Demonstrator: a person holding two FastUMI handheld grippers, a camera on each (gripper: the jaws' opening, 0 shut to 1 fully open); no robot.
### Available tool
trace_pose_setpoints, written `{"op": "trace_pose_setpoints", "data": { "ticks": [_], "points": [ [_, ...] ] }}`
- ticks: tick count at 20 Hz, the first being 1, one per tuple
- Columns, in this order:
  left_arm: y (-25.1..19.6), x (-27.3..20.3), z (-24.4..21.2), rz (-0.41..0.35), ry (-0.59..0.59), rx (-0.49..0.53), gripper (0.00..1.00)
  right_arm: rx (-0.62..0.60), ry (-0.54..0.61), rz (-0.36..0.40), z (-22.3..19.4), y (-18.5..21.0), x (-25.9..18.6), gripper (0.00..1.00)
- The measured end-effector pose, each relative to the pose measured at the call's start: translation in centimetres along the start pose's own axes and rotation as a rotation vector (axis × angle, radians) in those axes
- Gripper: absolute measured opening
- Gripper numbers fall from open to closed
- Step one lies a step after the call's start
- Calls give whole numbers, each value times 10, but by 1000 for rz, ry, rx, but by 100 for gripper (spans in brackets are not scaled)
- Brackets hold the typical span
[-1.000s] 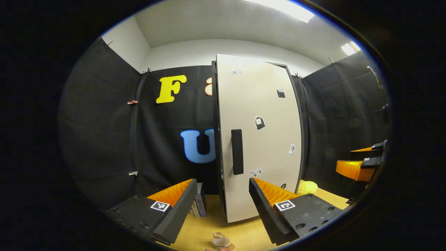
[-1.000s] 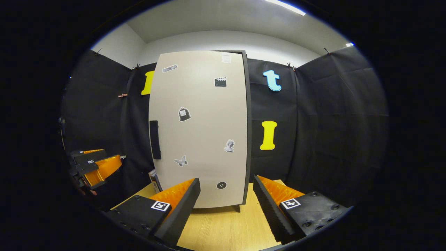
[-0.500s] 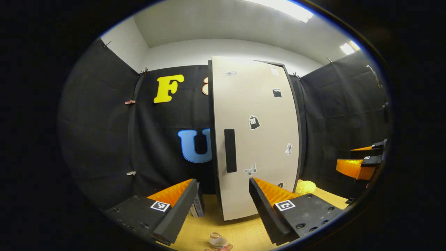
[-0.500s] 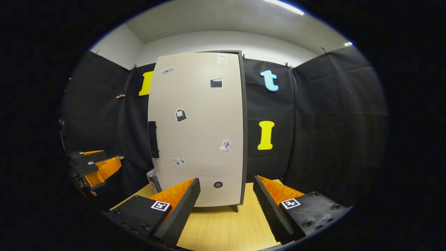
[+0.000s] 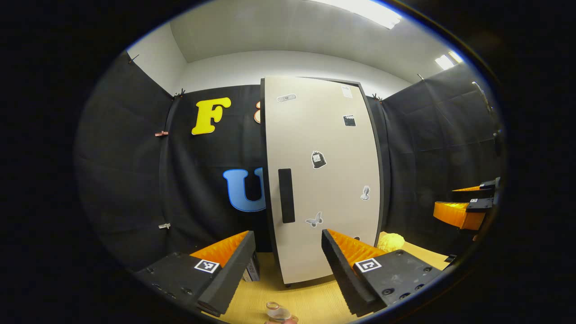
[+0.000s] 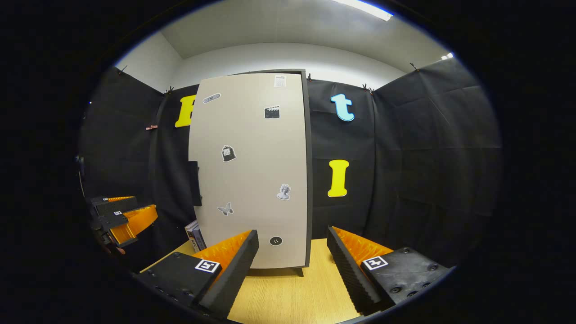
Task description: Open the cabinet door with the right hand, grasp the bottle in the cabinet with the left hand and place it on the coaster, then close the cabinet door with the right hand.
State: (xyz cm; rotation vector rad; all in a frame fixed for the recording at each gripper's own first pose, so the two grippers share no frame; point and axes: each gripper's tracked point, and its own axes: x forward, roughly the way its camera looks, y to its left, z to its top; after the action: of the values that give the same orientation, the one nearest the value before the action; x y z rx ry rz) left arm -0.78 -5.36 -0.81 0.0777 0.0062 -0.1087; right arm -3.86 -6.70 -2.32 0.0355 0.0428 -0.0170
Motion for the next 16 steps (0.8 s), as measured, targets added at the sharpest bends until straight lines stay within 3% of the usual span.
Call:
{"op": "trace_pose_setpoints", "data": {
  "ticks": [16],
  "points": [
    [2, -2, 0, 0, 1, -6, 94, 4, -6, 6, 1, 4, -2, 99]
  ]
}}
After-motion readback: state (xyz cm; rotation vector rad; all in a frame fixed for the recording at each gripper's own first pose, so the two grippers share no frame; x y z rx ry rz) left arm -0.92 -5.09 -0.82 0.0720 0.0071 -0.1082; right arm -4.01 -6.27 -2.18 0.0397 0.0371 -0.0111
